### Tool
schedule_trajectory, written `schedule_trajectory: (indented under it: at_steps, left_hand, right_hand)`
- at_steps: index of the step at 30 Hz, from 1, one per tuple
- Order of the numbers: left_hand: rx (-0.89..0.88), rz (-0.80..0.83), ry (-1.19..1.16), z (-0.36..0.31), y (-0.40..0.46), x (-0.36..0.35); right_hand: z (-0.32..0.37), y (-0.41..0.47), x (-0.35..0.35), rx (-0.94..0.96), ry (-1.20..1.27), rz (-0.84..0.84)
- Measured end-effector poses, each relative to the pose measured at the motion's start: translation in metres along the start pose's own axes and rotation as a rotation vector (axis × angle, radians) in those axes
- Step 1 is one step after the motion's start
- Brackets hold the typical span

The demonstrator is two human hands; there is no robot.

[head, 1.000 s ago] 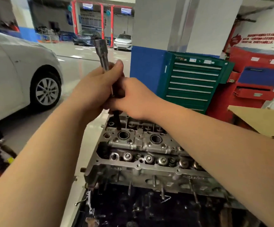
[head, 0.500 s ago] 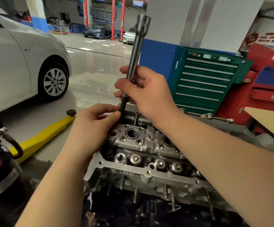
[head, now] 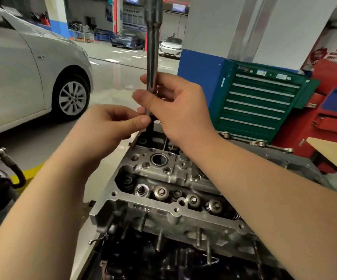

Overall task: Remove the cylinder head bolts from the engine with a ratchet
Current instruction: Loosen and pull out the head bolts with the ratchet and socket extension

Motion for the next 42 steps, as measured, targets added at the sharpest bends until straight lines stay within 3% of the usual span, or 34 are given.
schedule_trajectory:
  at_steps: [5, 23, 29, 34, 38, 42]
  left_hand:
    - [-0.082, -0.008, -0.105, -0.002, -0.010, 0.005]
    - [-0.121, -0.021, -0.082, 0.014, -0.002, -0.004]
    - [-0.149, -0.013, -0.092, 0.003, -0.006, -0.008]
    - [-0.188, -0.119, -0.054, -0.004, -0.003, -0.011]
    - [-0.182, 0.000, -0.137, -0.002, 0.001, -0.014]
    - [-0.186, 0.034, -0.173, -0.001, 0.001, -0.016]
  right_hand:
    - [0.013, -0.002, 0.001, 0.088, 0.079, -0.019]
    - [-0.001, -0.001, 0.000, -0.055, -0.001, 0.171]
    - [-0.005, -0.003, 0.007, 0.004, -0.115, 0.053]
    - [0.001, -0.001, 0.003, 0.025, -0.090, 0.054]
    - [0.006, -0.001, -0.001, 0.012, 0.009, 0.125]
    - [0.009, -0.001, 0.002, -0.010, 0.026, 0.065]
Point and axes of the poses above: each hand's wrist, its own y-axis towards the middle knuckle, its own x-axis out of the back of the hand, z = x × y, the point moved 5 cm from there along y, towards the middle knuckle, and after that the axes turned 14 degrees about z, right-handed, at the moved point
